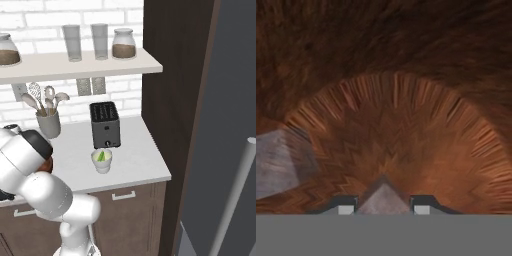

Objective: Grab a lemon wedge from the fridge and one ice cube from the ice bowl, and put them in the glass of lemonade.

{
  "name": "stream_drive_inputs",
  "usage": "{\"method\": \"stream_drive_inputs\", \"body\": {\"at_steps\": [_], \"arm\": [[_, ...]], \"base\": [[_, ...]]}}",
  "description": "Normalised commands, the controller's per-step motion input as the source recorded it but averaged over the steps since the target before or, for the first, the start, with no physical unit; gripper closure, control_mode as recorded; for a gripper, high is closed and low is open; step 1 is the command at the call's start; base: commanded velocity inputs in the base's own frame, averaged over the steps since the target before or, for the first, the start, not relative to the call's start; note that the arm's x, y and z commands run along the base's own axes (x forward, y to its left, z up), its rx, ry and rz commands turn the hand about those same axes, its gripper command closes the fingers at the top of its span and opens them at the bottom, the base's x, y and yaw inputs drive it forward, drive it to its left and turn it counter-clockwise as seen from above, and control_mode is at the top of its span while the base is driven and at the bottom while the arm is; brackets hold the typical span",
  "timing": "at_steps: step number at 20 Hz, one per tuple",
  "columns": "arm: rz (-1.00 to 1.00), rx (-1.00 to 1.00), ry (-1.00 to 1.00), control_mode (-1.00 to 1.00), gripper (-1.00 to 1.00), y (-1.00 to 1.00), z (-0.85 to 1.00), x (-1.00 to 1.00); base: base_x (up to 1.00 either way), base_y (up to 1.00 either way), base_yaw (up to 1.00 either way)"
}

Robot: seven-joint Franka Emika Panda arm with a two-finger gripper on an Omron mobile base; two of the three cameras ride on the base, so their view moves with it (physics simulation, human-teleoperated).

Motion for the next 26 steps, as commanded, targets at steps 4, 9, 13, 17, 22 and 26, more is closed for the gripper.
{"method": "stream_drive_inputs", "body": {"at_steps": [4, 9, 13, 17, 22, 26], "arm": [[0.00, 0.01, 0.02, -1.00, 1.00, 0.00, 0.24, -0.03], [0.00, 0.05, 0.00, -1.00, 1.00, 0.00, 0.35, -0.01], [0.00, 0.04, 0.00, -1.00, 1.00, 0.00, 0.28, -0.06], [0.00, 0.02, 0.00, -1.00, 1.00, -0.02, 0.11, -0.14], [0.00, 0.01, 0.00, -1.00, 1.00, -0.11, 0.00, -0.16], [0.00, 0.01, 0.00, -1.00, 1.00, -0.12, 0.01, -0.11]], "base": [[0.00, 0.00, 0.00], [0.00, 0.00, 0.00], [0.00, 0.00, 0.00], [0.00, 0.00, 0.00], [0.00, 0.00, 0.00], [0.00, 0.00, 0.00]]}}
